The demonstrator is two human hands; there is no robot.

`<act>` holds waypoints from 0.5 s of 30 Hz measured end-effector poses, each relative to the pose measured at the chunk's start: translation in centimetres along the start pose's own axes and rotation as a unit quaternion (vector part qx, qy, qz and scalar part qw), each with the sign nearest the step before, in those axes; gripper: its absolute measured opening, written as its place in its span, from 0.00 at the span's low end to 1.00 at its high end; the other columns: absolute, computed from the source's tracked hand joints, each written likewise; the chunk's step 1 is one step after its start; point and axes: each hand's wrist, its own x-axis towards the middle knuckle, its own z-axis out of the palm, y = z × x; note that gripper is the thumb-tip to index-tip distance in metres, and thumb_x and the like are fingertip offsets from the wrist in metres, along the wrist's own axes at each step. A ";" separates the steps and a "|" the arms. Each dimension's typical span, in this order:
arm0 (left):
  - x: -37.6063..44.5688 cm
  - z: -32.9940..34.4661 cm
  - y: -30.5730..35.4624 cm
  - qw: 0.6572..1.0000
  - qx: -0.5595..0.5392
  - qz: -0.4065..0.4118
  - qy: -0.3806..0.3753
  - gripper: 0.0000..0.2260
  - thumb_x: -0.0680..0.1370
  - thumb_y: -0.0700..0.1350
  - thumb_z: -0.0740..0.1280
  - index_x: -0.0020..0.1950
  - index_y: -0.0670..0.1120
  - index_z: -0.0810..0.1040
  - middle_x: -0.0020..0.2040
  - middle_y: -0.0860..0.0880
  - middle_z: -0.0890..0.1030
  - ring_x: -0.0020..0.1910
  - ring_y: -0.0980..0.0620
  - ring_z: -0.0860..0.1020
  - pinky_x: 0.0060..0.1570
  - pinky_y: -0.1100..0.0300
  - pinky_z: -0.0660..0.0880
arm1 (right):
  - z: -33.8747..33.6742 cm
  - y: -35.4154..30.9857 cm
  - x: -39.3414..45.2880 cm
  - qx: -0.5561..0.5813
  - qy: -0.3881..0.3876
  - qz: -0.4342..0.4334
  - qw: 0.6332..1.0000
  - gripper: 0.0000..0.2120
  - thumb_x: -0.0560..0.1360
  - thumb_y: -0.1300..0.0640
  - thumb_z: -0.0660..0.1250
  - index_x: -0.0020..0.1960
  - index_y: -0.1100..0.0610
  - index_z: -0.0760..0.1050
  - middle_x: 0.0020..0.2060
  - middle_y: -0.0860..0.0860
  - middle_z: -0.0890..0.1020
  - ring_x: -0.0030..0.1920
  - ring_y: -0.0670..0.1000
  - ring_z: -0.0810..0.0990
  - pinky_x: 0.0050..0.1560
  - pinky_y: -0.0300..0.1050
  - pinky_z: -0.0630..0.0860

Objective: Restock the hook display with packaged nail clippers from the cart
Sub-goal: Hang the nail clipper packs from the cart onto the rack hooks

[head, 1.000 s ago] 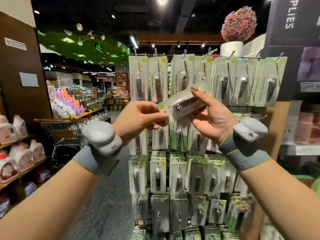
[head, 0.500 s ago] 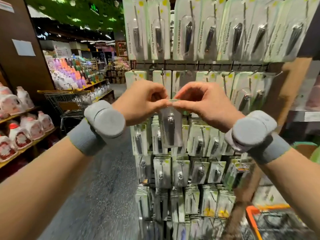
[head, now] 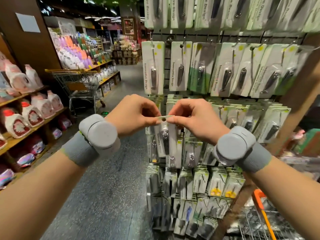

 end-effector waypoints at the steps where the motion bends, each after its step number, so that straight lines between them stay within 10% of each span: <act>1: -0.3 0.1 -0.4 1.000 -0.006 -0.007 -0.004 0.04 0.70 0.43 0.75 0.41 0.45 0.84 0.35 0.53 0.83 0.33 0.61 0.77 0.38 0.69 0.73 | 0.4 0.1 -0.1 0.005 -0.001 0.005 1.000 0.08 0.69 0.62 0.75 0.36 0.52 0.78 0.31 0.51 0.81 0.33 0.53 0.78 0.41 0.54 0.79; 15: 0.5 -0.8 -3.5 0.994 -0.043 -0.058 0.084 0.03 0.69 0.42 0.75 0.41 0.46 0.83 0.32 0.54 0.80 0.28 0.67 0.75 0.40 0.70 0.73 | 3.6 -0.7 3.1 -0.044 0.069 0.044 0.996 0.02 0.70 0.62 0.74 0.42 0.57 0.82 0.36 0.52 0.84 0.40 0.53 0.83 0.49 0.50 0.79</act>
